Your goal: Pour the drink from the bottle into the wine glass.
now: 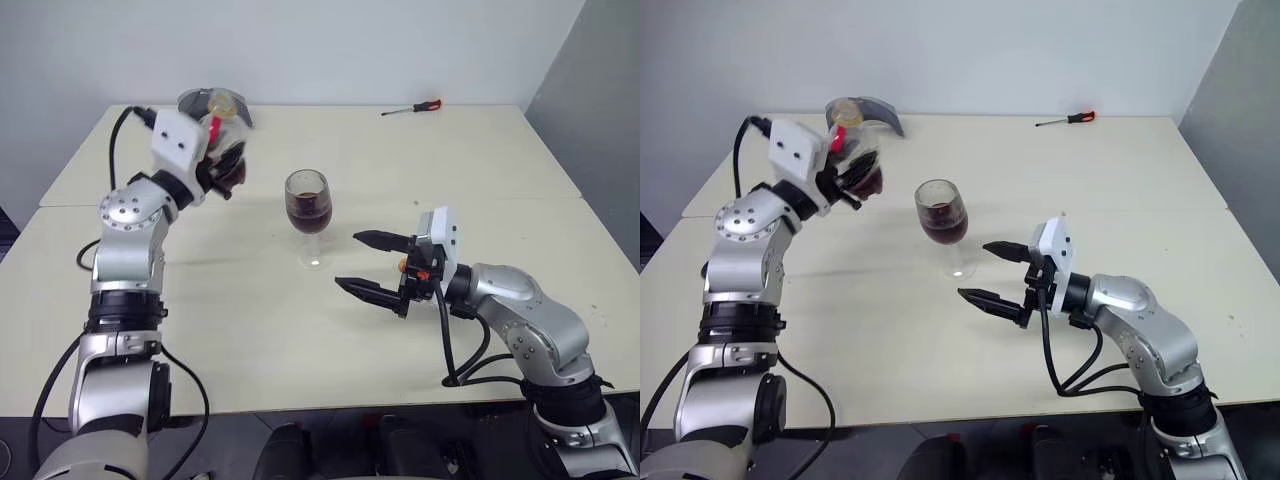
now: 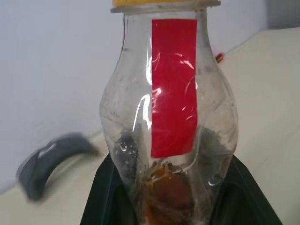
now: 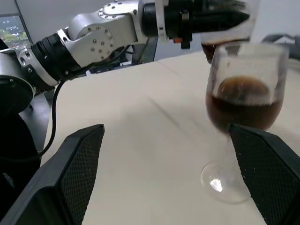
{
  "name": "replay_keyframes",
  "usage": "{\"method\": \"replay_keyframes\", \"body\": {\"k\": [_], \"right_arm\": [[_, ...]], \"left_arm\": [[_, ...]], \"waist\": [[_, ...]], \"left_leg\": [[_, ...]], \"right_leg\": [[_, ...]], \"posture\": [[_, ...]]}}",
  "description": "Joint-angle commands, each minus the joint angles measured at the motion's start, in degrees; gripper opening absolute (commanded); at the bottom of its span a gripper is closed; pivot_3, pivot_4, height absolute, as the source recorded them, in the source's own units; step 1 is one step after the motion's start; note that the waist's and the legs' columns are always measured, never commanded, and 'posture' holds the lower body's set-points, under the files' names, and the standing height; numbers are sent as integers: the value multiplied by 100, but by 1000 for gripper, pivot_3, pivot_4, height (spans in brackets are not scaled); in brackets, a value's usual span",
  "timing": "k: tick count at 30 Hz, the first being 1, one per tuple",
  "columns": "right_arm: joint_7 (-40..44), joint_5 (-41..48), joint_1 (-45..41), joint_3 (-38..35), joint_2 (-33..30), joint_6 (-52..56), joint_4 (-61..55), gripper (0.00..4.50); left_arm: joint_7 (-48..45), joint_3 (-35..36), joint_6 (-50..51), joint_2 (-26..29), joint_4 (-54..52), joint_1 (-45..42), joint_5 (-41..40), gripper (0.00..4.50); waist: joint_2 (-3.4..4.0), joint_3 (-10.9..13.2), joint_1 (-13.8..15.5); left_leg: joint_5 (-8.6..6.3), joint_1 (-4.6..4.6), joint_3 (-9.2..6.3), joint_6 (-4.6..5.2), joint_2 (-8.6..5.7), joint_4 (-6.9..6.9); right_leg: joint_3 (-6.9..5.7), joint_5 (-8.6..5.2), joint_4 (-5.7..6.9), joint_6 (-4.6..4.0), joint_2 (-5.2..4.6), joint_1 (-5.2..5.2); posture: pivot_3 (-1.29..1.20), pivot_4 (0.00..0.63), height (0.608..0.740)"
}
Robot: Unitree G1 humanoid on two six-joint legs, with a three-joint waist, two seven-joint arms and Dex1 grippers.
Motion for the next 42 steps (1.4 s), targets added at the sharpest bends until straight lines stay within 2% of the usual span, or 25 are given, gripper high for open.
{"method": "replay_keyframes", "body": {"k": [1,7,13,31,42], "right_arm": [[-196,-12,-25,-82,24,-80,-331,4500],[-542,-8,-188,-37,252,-49,-269,4500],[-631,-73,-241,49,307,-80,-247,4500],[-682,-293,54,71,267,-234,-169,4500],[-651,-447,-102,62,291,-289,-32,4500]], "left_arm": [[574,580,224,-2,-218,137,-243,1241],[864,1015,451,-255,-36,418,-665,1241],[1148,1231,578,-387,315,241,-953,1241],[1075,986,267,-218,431,941,-683,1241],[826,699,-359,-280,957,820,-544,1241]], "waist": [[-1,0,3],[-7,-4,24],[-19,-11,47],[-20,-12,28],[-20,-12,31]], "left_leg": [[0,-1,-2,0,0,0],[0,-1,-2,0,-2,0],[0,-1,-4,0,-4,1],[-1,0,-4,1,-3,-3],[-1,1,-5,2,-3,-3]], "right_leg": [[-2,0,0,0,0,0],[-1,0,-2,0,-1,2],[-3,0,-7,0,-2,5],[-3,0,-10,0,-2,6],[-4,0,-10,0,-2,6]], "posture": [[0,150,740],[0,150,740],[0,150,740],[0,150,740],[0,150,740]]}}
